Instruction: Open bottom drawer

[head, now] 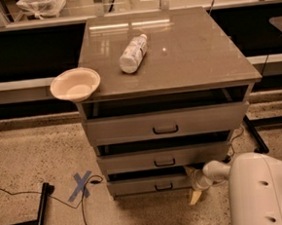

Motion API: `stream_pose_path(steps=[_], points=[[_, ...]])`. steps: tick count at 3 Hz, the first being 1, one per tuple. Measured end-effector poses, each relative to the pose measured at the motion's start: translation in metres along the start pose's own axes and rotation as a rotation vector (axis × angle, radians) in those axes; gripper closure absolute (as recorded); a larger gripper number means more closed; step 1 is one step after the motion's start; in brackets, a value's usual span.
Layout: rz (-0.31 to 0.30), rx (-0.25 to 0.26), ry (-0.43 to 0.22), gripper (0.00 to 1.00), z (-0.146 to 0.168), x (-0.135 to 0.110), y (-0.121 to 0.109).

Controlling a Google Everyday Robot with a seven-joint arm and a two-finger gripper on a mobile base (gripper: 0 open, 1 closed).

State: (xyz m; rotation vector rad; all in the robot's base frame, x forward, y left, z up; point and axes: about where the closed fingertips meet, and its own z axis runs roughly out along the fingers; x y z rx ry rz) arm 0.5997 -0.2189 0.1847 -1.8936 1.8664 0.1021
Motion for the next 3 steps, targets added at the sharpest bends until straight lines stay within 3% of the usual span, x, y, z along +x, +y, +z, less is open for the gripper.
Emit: stream_pose_path(steps=[1, 3], points=[[0.017, -0.018, -0.025, 0.25, 0.002, 0.006, -0.005], [-0.008, -0.148, -0.008, 0.31, -0.001, -0.002, 0.021]])
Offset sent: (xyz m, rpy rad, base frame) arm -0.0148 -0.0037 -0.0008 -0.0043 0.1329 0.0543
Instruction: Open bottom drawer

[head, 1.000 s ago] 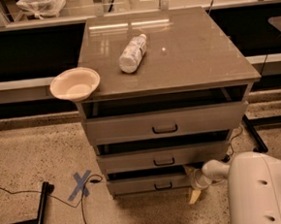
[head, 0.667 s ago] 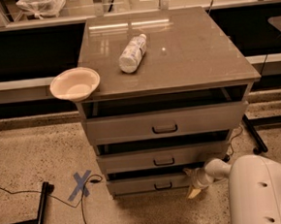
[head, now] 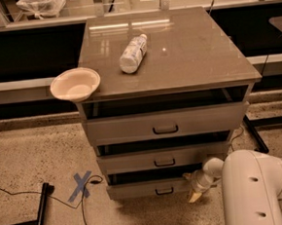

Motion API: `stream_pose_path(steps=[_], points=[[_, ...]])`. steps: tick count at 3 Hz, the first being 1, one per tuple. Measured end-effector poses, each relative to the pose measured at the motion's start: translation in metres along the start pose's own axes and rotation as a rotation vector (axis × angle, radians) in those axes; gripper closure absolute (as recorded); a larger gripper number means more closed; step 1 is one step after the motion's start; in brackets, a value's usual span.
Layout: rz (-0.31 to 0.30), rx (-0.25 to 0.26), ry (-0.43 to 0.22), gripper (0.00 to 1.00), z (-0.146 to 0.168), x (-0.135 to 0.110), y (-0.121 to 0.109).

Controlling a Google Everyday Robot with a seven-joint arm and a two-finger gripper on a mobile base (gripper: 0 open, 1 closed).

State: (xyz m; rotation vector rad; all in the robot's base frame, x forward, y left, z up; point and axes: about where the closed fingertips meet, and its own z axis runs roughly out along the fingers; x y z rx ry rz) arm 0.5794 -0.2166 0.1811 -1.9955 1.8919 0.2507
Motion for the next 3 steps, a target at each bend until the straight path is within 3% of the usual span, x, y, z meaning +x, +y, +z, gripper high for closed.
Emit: stream_pose_path(steps=[1, 2, 3], points=[[-0.035, -0.084, -0.087, 0.29, -0.004, -0.014, 0.030], [-0.077, -0.138, -0.195, 0.29, -0.012, -0.028, 0.056], [-0.103, -0.191, -0.258, 0.27, -0.019, -0.035, 0.085]])
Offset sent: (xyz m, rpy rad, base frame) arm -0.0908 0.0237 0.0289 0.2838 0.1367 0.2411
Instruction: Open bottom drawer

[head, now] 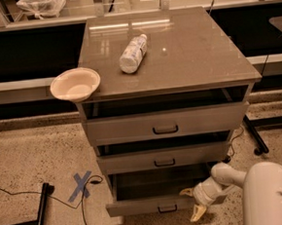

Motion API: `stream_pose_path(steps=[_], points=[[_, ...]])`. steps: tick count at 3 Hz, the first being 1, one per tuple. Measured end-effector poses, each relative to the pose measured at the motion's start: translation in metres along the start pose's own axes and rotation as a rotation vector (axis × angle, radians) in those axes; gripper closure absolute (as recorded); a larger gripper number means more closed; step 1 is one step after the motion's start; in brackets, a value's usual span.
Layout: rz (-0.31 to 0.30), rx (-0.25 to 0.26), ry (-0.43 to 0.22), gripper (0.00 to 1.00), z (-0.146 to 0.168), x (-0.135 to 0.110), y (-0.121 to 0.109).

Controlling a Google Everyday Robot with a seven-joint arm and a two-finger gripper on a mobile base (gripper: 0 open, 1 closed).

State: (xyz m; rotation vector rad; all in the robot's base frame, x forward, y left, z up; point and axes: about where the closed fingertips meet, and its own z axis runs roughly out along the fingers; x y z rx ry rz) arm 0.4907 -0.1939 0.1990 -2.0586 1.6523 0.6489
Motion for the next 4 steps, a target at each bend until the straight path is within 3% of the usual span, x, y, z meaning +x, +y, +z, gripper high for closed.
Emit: stream_pose_path(steps=[2, 3, 4], points=[[-0.054, -0.096, -0.061, 0.24, 0.003, -0.027, 0.057], [-0.062, -0.082, -0.084, 0.23, -0.005, -0.037, 0.079], [-0.053, -0.029, -0.108, 0.09, -0.017, -0.044, 0.084]])
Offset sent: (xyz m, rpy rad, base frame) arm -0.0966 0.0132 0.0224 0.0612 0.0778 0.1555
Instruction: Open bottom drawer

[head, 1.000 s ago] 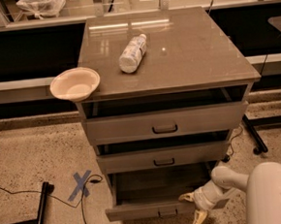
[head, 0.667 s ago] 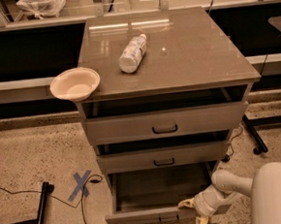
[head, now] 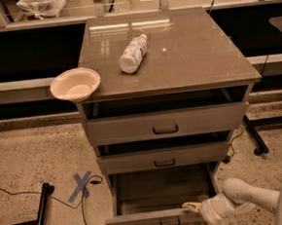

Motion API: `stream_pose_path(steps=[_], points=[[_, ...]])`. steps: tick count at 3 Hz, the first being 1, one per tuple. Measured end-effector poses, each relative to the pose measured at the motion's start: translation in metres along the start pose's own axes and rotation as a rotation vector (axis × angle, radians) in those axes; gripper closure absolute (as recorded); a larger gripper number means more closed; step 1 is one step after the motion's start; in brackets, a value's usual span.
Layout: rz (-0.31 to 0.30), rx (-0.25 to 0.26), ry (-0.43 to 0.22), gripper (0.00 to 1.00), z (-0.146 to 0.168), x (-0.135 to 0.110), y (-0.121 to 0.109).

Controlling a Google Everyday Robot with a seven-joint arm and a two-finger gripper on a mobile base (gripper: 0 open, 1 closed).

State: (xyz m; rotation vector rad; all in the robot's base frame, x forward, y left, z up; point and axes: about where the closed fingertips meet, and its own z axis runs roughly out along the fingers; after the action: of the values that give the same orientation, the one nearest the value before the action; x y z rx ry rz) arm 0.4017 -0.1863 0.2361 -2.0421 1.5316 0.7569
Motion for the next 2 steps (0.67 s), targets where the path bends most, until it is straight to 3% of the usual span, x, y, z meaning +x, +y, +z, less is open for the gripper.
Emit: stream_pose_path(steps=[1, 2], points=[[0.006, 0.079, -0.051, 0.00, -0.016, -0.013, -0.005], [0.040, 0.124, -0.140, 0.00, -0.039, -0.038, -0.013]])
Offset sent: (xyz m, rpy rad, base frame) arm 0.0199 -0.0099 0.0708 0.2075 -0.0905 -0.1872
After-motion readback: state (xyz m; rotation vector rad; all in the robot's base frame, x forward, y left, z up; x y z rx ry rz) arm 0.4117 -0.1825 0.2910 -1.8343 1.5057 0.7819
